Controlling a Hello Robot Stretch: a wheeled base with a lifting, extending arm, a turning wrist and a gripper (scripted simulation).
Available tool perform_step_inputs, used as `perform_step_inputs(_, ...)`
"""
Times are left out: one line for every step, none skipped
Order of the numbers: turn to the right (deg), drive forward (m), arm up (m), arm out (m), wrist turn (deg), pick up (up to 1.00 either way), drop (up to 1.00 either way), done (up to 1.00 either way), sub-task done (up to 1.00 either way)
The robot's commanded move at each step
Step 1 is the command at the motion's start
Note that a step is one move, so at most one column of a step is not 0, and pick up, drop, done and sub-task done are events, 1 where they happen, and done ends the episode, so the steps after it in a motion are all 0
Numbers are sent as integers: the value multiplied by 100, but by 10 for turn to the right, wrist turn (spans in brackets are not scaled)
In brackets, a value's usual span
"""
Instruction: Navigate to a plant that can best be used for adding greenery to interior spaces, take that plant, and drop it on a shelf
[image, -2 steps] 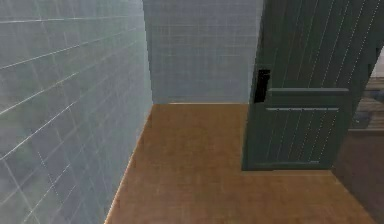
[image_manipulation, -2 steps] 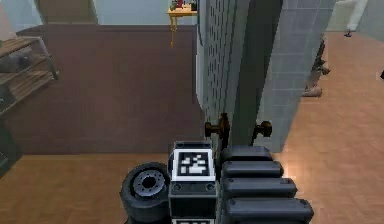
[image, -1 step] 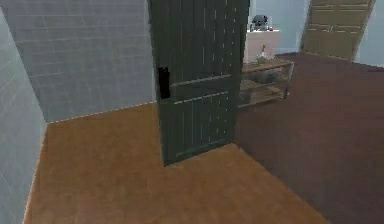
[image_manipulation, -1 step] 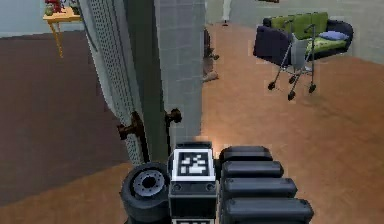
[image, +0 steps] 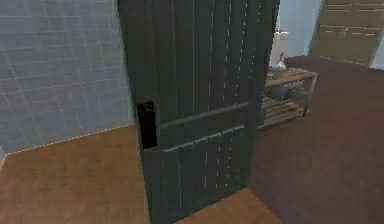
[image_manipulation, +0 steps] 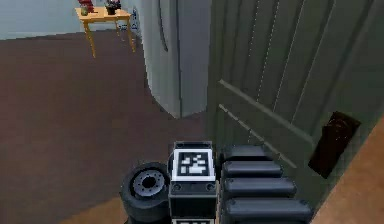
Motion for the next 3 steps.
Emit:
perform_step_inputs(390, 0, 0, 0, 0, 0, 0, 0, 0)
perform_step_inputs(0, 100, 0, 0, 0, 0, 0, 0, 0)
perform_step_inputs(0, 100, 0, 0, 0, 0, 0, 0, 0)
